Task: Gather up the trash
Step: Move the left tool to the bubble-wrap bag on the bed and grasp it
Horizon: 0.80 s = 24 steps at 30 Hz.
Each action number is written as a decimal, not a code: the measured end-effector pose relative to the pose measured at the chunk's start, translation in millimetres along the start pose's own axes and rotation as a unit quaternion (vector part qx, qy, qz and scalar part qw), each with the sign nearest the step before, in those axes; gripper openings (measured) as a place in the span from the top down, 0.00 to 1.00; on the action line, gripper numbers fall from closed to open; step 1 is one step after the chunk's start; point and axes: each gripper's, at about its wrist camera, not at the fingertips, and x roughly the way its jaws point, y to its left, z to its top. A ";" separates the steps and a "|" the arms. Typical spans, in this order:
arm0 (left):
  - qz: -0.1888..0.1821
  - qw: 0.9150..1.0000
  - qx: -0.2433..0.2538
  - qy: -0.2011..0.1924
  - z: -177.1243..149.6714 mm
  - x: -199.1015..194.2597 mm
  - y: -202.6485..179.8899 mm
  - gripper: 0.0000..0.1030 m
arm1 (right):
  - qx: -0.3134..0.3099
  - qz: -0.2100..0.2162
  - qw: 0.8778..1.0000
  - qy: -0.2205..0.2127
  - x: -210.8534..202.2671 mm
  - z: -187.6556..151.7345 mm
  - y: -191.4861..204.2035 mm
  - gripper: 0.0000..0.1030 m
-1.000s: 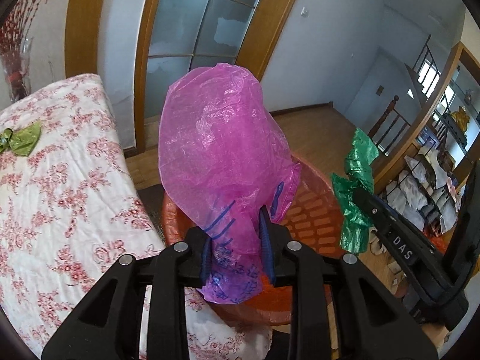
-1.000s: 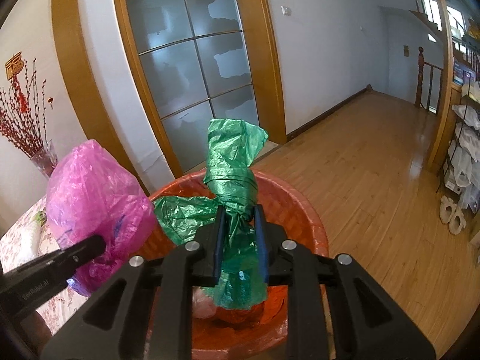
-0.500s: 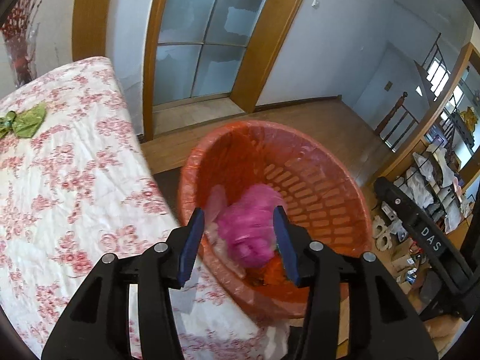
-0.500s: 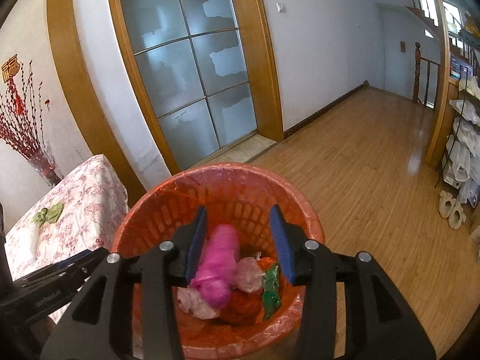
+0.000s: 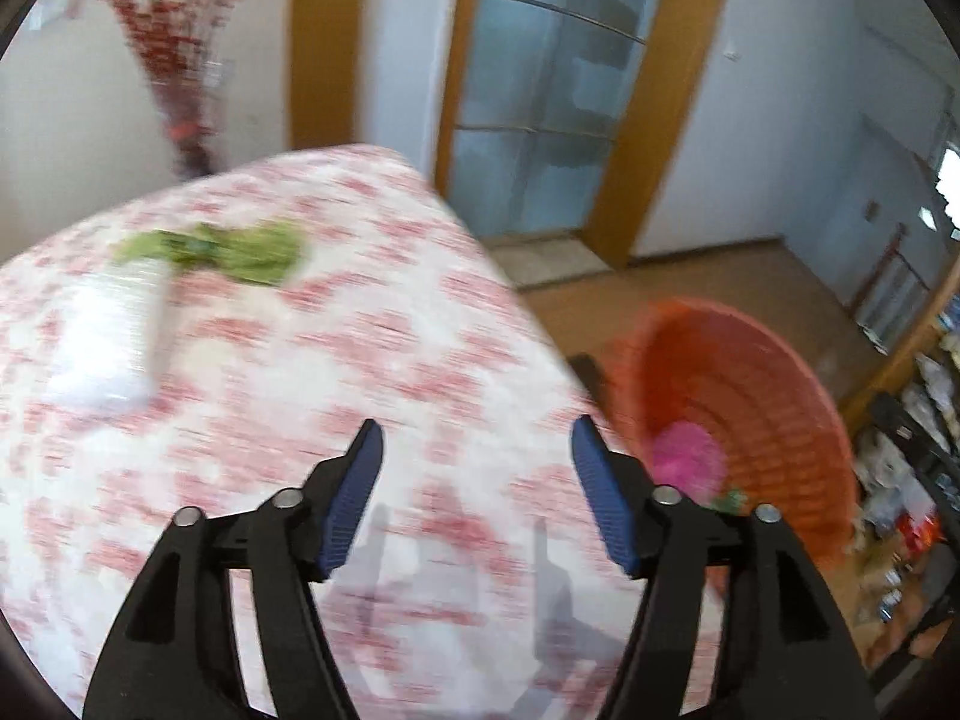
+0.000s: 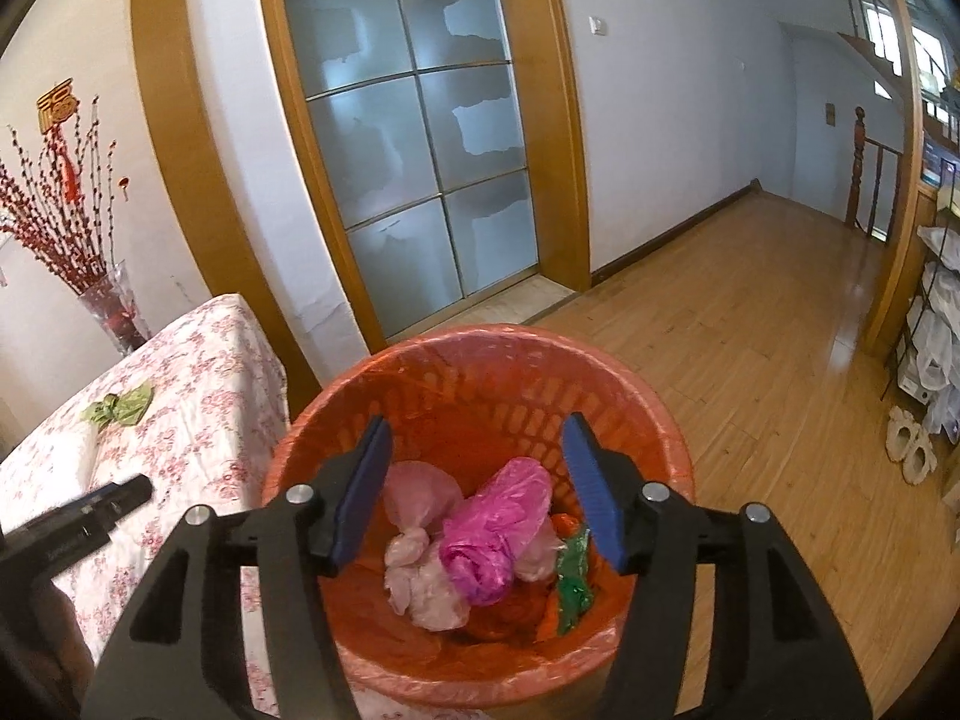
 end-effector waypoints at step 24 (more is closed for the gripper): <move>0.208 0.972 -0.105 0.034 36.0 50.2 170.2 0.12 | -0.056 0.028 0.997 0.034 15.3 -14.0 52.3 0.37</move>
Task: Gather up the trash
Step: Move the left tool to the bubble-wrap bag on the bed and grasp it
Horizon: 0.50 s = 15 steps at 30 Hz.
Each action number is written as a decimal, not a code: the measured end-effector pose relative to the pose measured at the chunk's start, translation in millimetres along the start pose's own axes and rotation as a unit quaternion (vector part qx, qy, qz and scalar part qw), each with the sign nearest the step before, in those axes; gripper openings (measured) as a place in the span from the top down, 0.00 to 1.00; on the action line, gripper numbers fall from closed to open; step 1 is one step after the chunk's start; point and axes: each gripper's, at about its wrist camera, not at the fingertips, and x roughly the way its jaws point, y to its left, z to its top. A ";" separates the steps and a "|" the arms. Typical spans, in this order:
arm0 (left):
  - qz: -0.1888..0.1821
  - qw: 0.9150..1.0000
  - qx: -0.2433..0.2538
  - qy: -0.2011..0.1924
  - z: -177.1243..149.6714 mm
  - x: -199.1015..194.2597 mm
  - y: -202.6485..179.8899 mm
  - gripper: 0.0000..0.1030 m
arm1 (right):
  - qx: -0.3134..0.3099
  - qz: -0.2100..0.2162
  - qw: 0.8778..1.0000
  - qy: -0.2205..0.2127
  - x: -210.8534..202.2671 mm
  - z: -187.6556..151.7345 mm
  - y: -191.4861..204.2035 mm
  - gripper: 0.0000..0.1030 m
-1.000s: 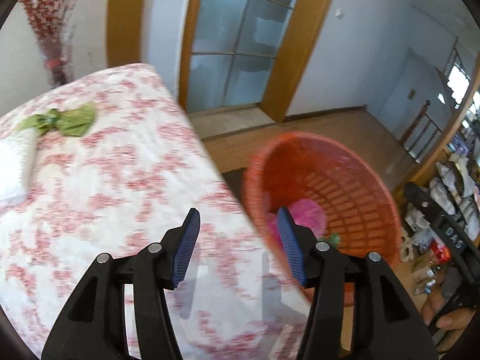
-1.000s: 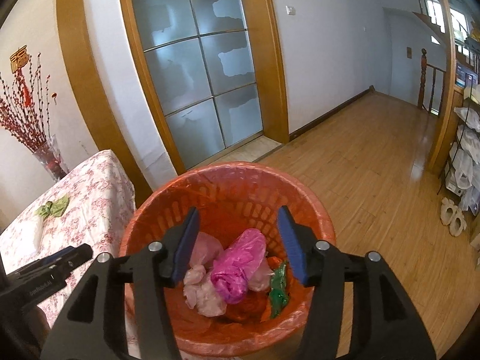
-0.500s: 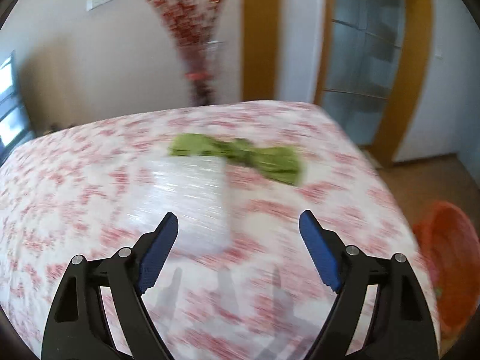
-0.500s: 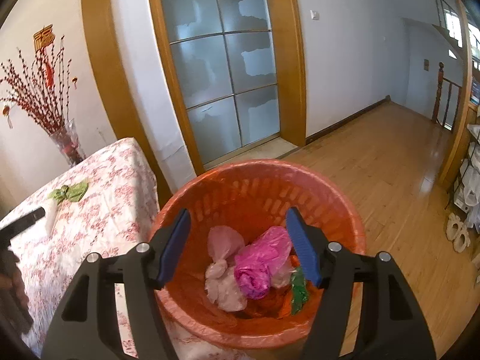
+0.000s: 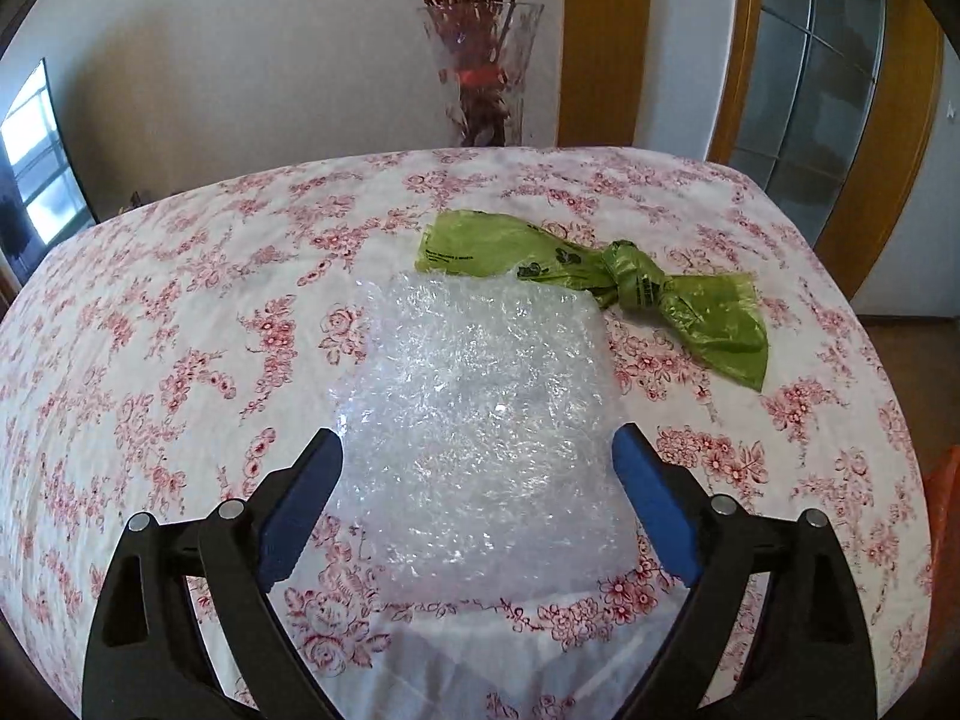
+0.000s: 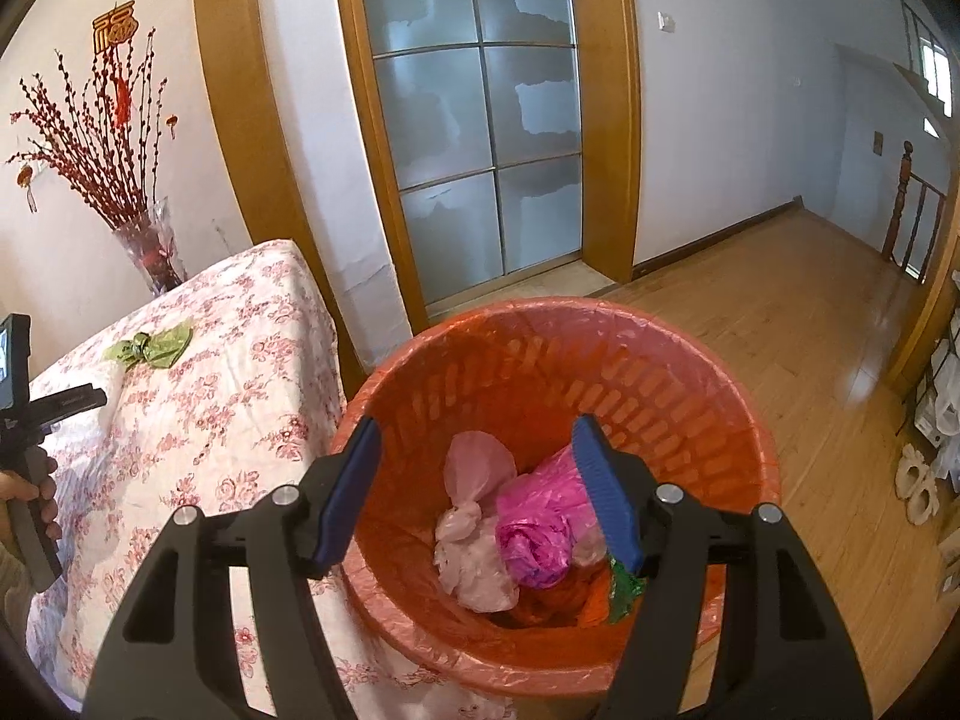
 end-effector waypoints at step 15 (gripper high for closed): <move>-0.040 0.999 0.019 -0.003 -1.7 -1.6 -8.8 0.61 | -0.017 0.018 1.000 0.002 -1.6 1.8 18.3 0.37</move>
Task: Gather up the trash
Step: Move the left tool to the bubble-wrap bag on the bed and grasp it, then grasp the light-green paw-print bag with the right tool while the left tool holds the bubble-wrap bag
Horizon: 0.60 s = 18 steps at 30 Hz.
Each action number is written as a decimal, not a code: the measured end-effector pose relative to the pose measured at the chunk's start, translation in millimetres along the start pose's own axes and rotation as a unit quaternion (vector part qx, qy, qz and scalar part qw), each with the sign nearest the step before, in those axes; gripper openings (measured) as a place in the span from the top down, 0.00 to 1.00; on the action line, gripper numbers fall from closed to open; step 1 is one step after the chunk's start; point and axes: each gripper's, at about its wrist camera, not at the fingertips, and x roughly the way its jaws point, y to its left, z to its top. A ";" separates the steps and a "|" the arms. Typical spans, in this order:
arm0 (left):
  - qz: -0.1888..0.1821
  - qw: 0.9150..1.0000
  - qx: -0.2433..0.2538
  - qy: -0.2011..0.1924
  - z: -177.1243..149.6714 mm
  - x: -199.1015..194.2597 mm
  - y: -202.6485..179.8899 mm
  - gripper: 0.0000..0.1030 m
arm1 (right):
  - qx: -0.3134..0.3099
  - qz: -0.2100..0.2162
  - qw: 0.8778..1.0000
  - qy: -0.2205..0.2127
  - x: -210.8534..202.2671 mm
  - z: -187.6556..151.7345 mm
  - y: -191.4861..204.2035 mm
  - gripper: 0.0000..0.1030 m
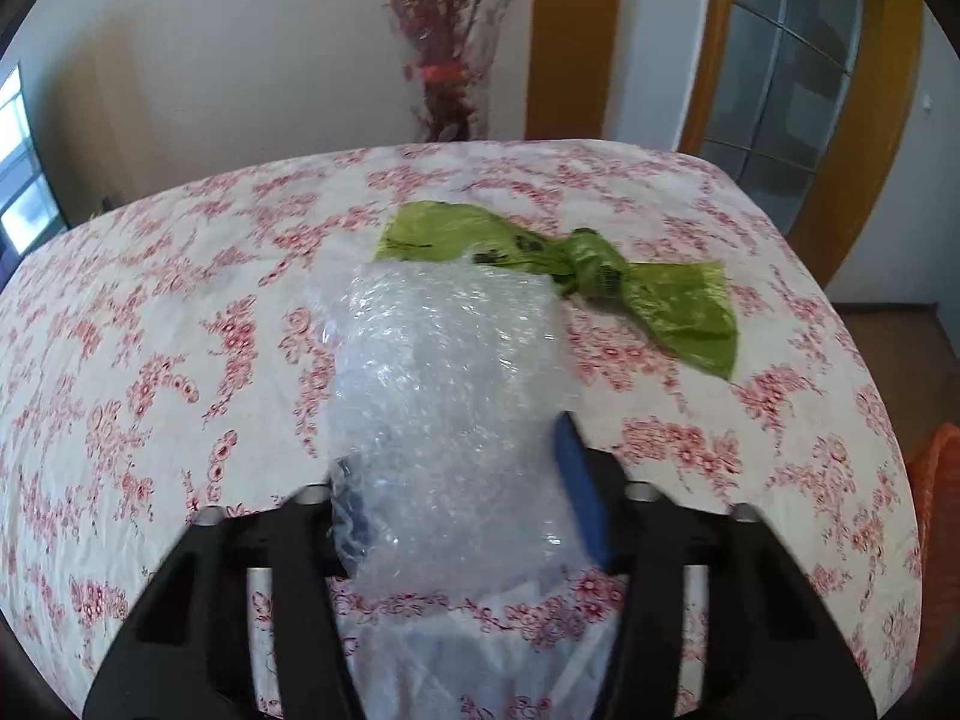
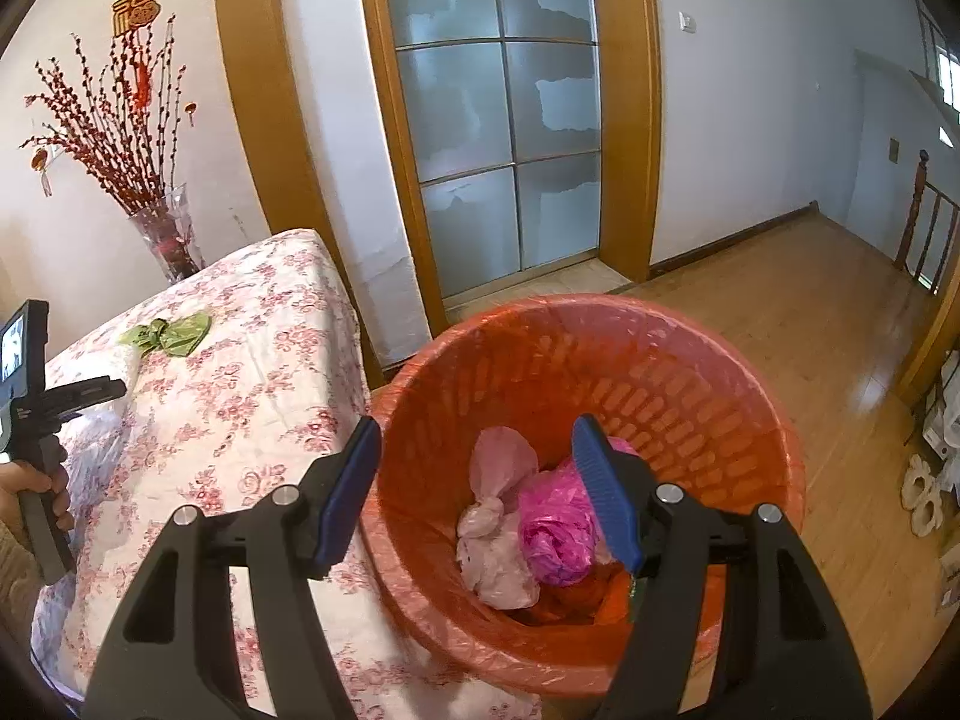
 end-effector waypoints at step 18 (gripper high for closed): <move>0.003 0.998 -0.026 -0.055 -24.0 -53.0 70.6 0.78 | -0.094 0.122 0.988 0.005 24.3 27.0 124.1 0.37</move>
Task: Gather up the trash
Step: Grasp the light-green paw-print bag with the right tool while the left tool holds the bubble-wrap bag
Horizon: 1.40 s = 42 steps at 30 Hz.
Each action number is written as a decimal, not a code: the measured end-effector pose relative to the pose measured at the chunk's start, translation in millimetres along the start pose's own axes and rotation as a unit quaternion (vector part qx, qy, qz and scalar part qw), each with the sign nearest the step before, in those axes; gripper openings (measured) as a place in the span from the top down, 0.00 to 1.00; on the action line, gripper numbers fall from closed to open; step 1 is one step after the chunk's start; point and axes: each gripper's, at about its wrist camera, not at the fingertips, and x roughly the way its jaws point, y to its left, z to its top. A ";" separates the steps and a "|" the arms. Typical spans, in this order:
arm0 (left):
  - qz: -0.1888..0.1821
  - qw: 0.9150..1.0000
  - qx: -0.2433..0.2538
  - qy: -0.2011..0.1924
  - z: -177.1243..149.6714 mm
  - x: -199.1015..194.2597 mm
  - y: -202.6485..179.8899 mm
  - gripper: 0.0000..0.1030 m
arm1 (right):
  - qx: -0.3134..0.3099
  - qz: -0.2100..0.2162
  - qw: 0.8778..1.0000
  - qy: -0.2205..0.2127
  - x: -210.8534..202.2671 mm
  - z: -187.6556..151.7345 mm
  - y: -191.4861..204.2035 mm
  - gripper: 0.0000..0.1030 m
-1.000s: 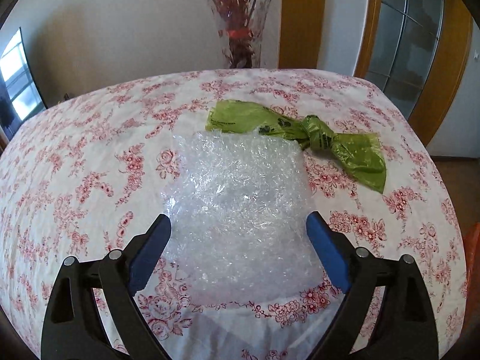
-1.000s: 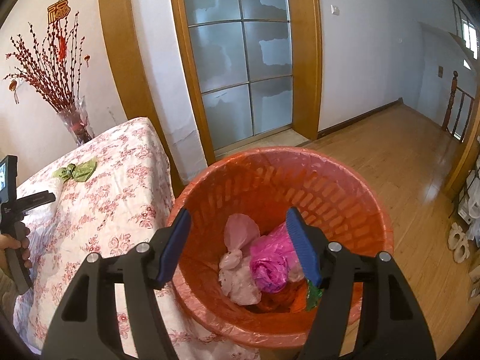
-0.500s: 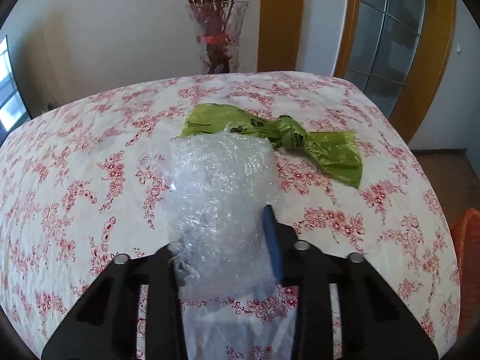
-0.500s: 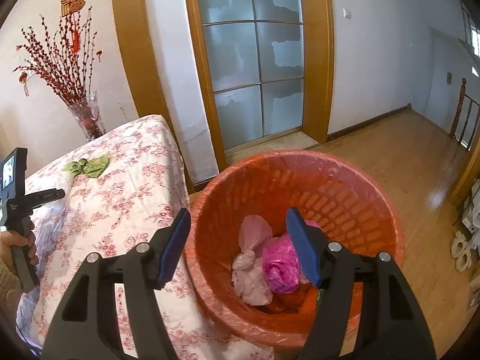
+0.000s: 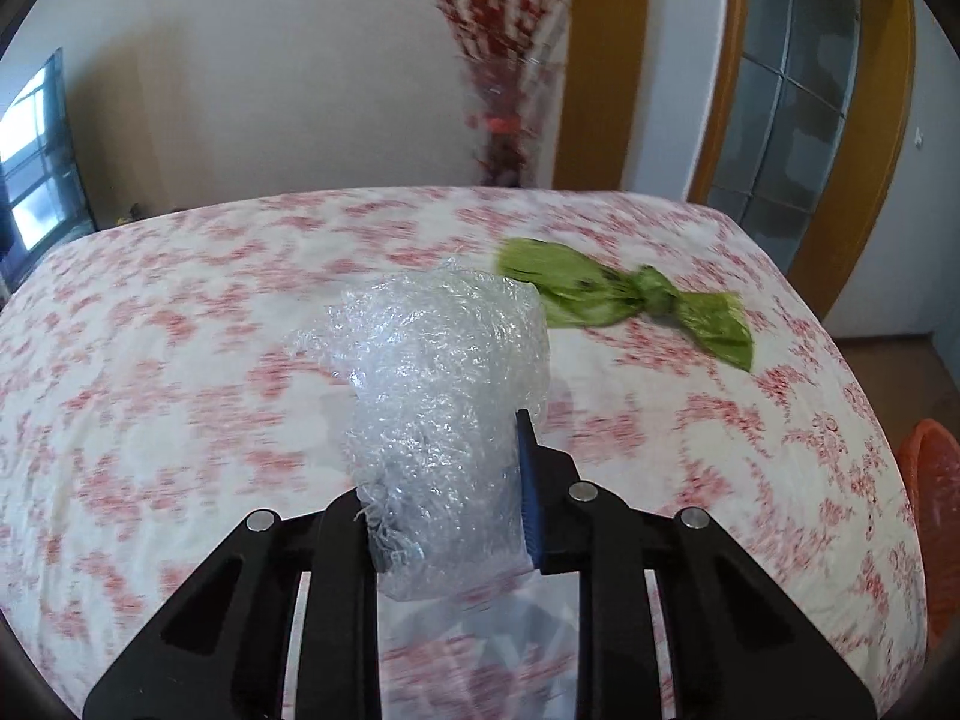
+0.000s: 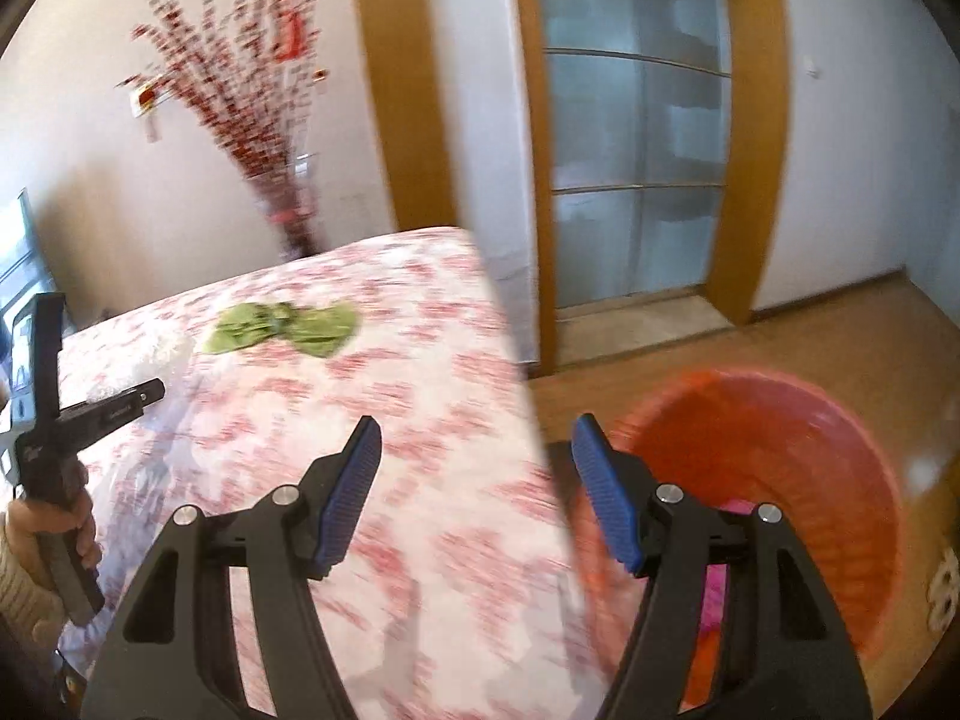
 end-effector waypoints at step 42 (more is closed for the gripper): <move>-0.003 0.999 -0.044 -0.013 -17.2 -34.5 48.8 0.78 | -0.078 0.030 0.990 0.112 120.9 22.9 86.4 0.93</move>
